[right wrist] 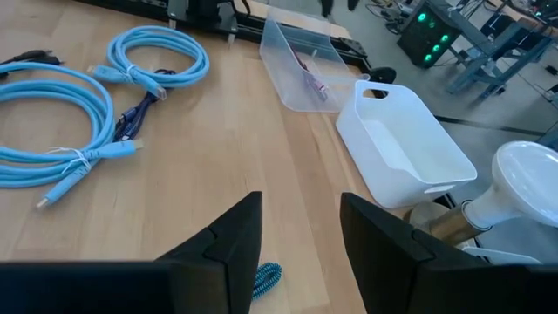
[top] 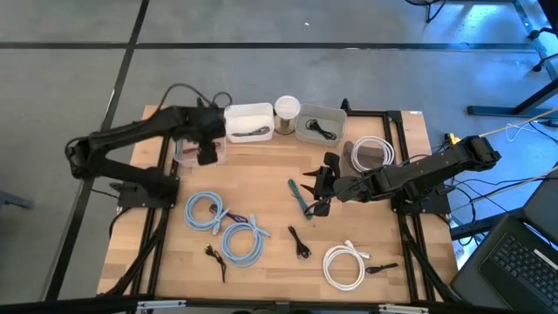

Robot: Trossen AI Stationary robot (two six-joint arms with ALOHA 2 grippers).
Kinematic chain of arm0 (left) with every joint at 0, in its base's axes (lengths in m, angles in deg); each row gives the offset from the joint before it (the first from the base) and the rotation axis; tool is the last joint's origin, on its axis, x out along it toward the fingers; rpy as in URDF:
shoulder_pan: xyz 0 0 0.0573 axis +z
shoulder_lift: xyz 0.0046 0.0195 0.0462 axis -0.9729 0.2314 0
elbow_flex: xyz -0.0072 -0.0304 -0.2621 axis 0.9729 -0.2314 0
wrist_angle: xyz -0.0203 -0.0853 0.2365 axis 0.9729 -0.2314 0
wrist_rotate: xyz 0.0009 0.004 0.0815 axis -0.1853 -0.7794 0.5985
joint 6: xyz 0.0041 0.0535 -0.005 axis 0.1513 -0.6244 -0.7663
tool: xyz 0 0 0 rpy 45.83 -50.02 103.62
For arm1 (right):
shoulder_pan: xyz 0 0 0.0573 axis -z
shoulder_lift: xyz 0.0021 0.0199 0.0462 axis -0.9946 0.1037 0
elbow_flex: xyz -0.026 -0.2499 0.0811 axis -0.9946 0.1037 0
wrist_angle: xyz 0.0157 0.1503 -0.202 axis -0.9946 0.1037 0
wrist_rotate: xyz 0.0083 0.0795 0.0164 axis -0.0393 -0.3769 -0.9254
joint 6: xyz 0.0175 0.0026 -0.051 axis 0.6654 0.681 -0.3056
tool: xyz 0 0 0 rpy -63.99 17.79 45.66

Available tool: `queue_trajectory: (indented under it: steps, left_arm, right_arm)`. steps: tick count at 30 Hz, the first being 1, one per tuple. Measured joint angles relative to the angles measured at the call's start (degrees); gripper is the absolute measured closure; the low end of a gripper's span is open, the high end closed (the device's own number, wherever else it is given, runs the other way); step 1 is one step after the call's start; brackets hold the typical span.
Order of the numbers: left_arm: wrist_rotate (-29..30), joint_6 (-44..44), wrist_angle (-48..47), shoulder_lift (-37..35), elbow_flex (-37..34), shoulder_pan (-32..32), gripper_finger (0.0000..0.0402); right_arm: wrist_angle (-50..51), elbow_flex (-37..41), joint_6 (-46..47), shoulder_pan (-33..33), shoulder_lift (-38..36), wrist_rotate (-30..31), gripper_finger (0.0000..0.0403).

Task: Pick & Place USB Port
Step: Put the black and pink USB cable into the transparent bin

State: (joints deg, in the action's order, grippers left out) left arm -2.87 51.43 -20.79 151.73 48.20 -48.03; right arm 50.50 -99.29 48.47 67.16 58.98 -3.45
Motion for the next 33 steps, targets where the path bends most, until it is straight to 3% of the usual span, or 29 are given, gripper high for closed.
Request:
queue_trajectory:
  steps: [4, 11, 23, 33]
  left_arm:
    - [-9.9, -6.8, 2.1, 2.5, 0.0, 9.7, 0.024]
    - [-11.8, -12.8, 0.3, 9.5, 0.0, 19.7, 0.0243]
    - [-12.1, -13.2, 0.1, 20.2, 0.0, 20.7, 0.0246]
    - [-8.2, -13.6, 0.1, 25.8, 0.0, 20.7, 0.0258]
  right_arm:
    - [0.0, 0.0, 0.0, 0.0, 0.0, 0.0, 0.0244]
    - [0.0, 0.0, 0.0, 0.0, 0.0, 0.0, 0.0244]
    - [0.0, 0.0, 0.0, 0.0, 0.0, 0.0, 0.0244]
    - [0.0, 0.0, 0.0, 0.0, 0.0, 0.0, 0.0244]
